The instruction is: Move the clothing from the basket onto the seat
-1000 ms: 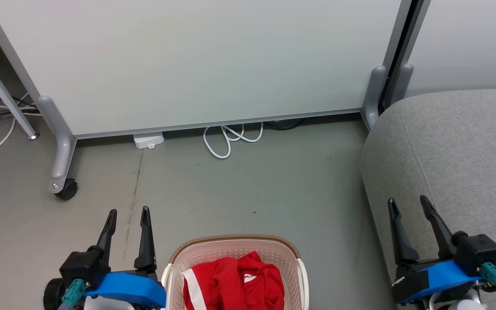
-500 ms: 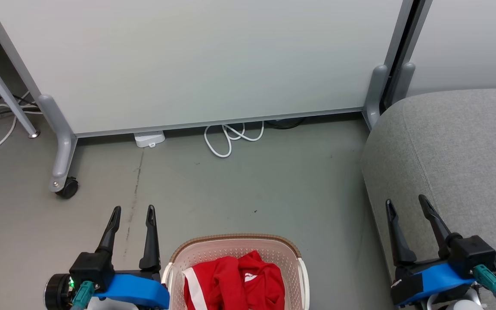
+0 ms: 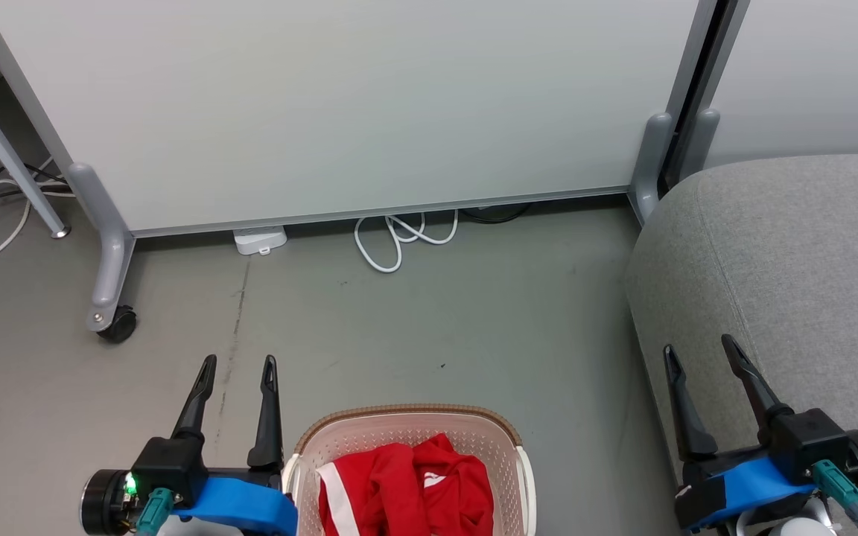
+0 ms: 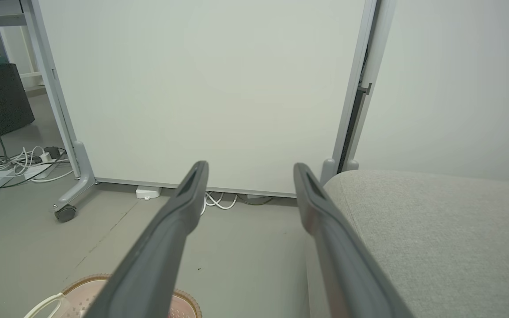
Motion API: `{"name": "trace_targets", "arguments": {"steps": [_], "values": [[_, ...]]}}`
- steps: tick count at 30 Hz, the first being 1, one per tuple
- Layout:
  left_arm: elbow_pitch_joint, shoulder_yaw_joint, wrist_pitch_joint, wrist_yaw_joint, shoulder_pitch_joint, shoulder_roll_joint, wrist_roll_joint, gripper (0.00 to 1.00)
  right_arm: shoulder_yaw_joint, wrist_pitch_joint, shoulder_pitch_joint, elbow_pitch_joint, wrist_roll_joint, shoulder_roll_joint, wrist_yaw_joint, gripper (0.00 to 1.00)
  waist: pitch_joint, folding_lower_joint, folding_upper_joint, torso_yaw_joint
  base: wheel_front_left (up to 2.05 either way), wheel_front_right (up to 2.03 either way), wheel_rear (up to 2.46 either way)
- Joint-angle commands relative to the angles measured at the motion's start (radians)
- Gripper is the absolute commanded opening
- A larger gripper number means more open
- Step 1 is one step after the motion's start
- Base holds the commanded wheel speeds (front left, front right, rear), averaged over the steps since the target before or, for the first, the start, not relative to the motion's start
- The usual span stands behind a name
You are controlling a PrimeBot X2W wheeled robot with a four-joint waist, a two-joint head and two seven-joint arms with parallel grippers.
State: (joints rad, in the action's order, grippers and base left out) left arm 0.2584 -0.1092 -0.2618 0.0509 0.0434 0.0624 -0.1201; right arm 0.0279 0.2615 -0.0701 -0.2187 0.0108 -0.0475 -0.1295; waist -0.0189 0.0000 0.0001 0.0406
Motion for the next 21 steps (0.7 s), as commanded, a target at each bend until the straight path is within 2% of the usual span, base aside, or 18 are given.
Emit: {"name": "trace_targets", "arguments": {"steps": [1,12,17,21], "values": [[0.001,0.005,-0.005,0.003,0.003,0.001,0.004,1.00,0.000,0.006,-0.008,0.002,-0.004,-0.005,-0.002,1.00,0.000,0.0000,-0.0001,0.000,0.00,0.00,0.00],[0.013,0.011,-0.005,0.010,-0.001,-0.004,0.002,1.00,-0.011,0.005,-0.017,0.003,-0.011,-0.005,-0.002,1.00,-0.012,0.0000,-0.0001,-0.013,0.00,0.00,0.00],[0.085,0.019,-0.004,0.014,0.027,-0.007,-0.029,1.00,-0.045,0.005,-0.053,0.029,-0.010,-0.005,-0.002,1.00,-0.083,0.0000,-0.0001,-0.072,0.00,0.00,0.00],[0.200,0.015,0.010,0.020,0.068,-0.008,-0.060,1.00,-0.067,0.005,-0.081,0.046,-0.011,-0.004,-0.002,1.00,-0.157,0.0000,-0.0001,-0.122,0.00,0.00,0.00]]}}
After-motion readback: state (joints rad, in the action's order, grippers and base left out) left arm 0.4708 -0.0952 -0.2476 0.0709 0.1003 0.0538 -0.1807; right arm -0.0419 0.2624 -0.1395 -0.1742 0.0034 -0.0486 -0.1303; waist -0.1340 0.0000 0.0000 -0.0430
